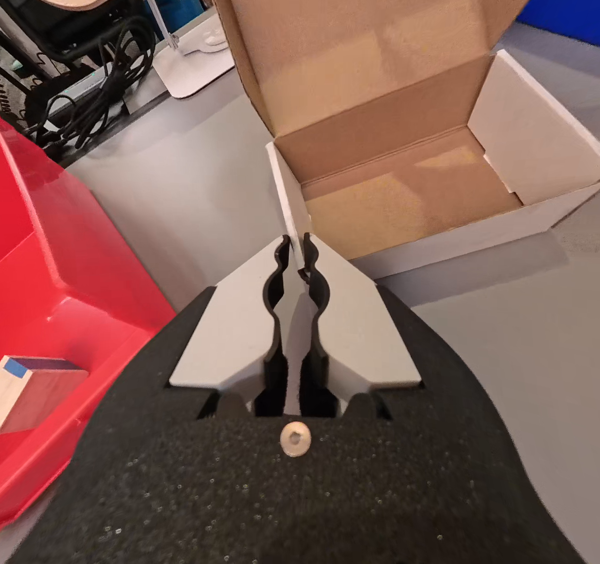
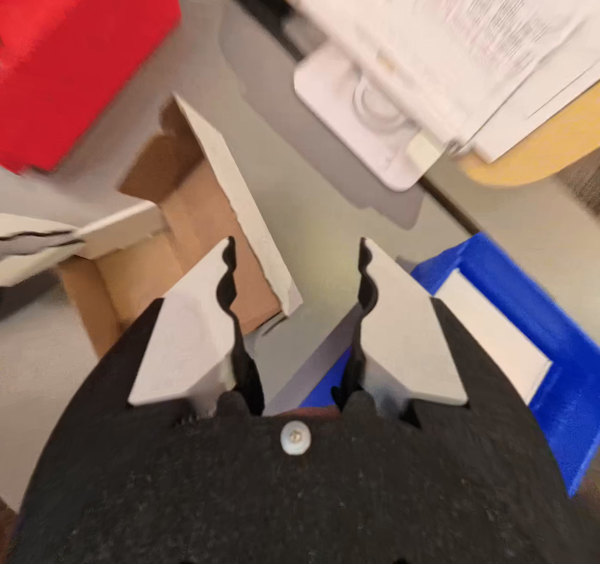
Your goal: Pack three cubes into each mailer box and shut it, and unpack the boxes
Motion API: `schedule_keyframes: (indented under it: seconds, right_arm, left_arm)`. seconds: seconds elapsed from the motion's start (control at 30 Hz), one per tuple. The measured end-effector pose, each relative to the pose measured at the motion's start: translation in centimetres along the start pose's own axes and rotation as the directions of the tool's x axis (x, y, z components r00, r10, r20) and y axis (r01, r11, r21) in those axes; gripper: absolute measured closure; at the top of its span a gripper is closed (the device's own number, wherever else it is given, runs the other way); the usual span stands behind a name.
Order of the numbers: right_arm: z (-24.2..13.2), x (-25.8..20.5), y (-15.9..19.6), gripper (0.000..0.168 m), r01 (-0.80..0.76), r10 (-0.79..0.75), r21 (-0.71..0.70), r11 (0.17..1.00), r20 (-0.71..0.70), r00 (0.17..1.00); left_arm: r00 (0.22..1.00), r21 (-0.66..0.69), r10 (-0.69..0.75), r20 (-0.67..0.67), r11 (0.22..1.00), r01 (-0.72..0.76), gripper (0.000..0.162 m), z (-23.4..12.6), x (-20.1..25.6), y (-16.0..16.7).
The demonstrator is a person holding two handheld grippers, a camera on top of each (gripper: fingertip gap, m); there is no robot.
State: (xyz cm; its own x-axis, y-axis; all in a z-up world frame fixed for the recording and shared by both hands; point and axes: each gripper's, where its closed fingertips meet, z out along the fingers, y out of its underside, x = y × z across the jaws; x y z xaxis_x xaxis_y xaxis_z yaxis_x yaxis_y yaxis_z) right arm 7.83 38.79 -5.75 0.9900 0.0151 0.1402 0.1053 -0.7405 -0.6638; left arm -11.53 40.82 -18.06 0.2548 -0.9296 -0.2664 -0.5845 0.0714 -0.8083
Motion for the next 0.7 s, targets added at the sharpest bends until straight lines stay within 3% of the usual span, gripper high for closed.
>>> schedule_keyframes:
  seconds: [0.1, 0.2, 0.27, 0.37, 0.43, 0.53, 0.7]
  right_arm:
    - [-7.7, -2.2, -0.8, 0.084, -0.035, 0.043, 0.27, 0.962, -0.024, 0.999]
    - [-10.3, -7.8, 3.5, 0.079, -0.141, 0.105, 0.345, 0.928, 0.121, 0.987]
    - [-8.3, -11.7, 7.6, 0.076, -0.163, 0.097, 0.327, 0.931, 0.21, 0.973]
    - [-3.0, -14.0, 12.5, 0.062, -0.1, 0.049, 0.256, 0.961, 0.197, 0.979]
    - [-1.0, -13.9, 12.8, 0.044, -0.014, -0.028, 0.297, 0.955, 0.134, 0.991]
    - [0.0, -13.5, 11.5, 0.042, -0.007, -0.036, 0.352, 0.936, 0.115, 0.993]
    - [3.2, -12.6, 12.3, 0.035, 0.039, -0.068, 0.314, 0.949, 0.083, 0.994]
  left_arm:
    - [1.0, 0.006, 0.002, -0.005, 1.0, -0.002, 0.156, 0.0, 0.0, 0.1]
    - [1.0, 0.005, -0.01, -0.013, 1.0, 0.01, 0.156, -0.1, 0.1, 0.1]
    - [1.0, 0.008, 0.0, -0.013, 1.0, 0.0, 0.156, -0.1, 0.2, 0.0]
    - [1.0, 0.009, 0.006, -0.017, 1.0, -0.006, 0.156, -0.1, 0.3, -0.1]
    - [1.0, 0.005, 0.004, -0.022, 1.0, -0.004, 0.156, 0.1, 0.3, -0.2]
    - [1.0, 0.002, 0.01, -0.029, 1.0, -0.01, 0.156, 0.2, 0.3, -0.3]
    - [0.999, 0.015, 0.04, -0.02, 0.999, -0.039, 0.156, 0.2, 0.3, -0.3]
